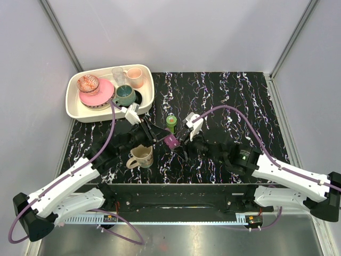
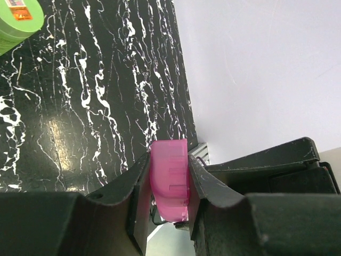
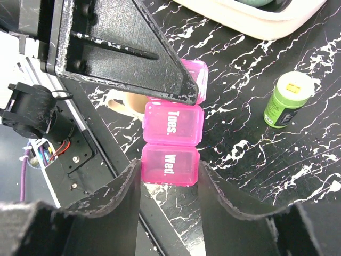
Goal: Sort the pills into containers
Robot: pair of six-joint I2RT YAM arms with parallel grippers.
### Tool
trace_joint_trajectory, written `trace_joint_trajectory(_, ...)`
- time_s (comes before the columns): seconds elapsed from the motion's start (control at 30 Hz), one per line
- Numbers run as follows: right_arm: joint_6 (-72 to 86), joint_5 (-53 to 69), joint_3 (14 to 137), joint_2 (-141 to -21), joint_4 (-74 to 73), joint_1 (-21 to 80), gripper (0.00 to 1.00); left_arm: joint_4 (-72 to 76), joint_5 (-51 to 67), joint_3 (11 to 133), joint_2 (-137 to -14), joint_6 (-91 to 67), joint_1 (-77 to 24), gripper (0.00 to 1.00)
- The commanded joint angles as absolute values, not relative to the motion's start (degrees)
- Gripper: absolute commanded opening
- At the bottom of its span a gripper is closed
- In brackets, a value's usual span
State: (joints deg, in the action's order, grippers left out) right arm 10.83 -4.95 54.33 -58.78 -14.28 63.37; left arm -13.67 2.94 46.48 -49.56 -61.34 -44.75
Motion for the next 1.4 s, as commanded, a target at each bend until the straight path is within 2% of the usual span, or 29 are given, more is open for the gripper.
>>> trace_joint_trajectory(0.0, 12.3, -2.55, 53.88, -55.47, -9.06, 63.63, 0.23, -9.23, 5.45, 46.5, -48.52, -60.82, -44.91, 0.0)
trace_joint_trajectory(0.5, 18.98, -3.07, 53.09, -51.77, -5.98, 63.37, 0.2, -6.07, 8.17, 45.44, -48.08, -59.59, -44.91, 0.0)
trace_joint_trajectory(0.6, 19.95, -4.65, 53.0, -51.42, -6.06, 63.19, 0.31, -5.19, 8.88, 45.09, -47.9, -59.5, -44.91, 0.0)
trace_joint_trajectory(0.63, 19.95, -5.27, 52.82, -51.24, -6.24, 63.19, 0.45, -4.92, 8.96, 45.09, -47.64, -59.5, -45.0, 0.0)
trace_joint_trajectory(0.73, 19.52, -8.52, 52.91, -50.63, -7.47, 63.11, 0.65, -4.48, 9.49, 45.0, -47.46, -59.41, -45.0, 0.0)
trace_joint_trajectory(0.83, 18.9, -11.16, 53.61, -50.54, -9.22, 63.19, 0.71, -4.48, 9.67, 45.0, -47.29, -59.24, -45.0, 0.0)
trace_joint_trajectory(1.1, 17.05, -14.77, 54.84, -50.45, -12.57, 63.1, 0.74, -4.39, 9.76, 44.74, -47.11, -59.24, -45.0, 0.0)
trace_joint_trajectory(1.37, 13.97, -0.72, 56.77, -52.28, -11.25, 63.02, 0.87, -5.19, 8.44, 44.65, -47.72, -60.03, -45.0, 0.0)
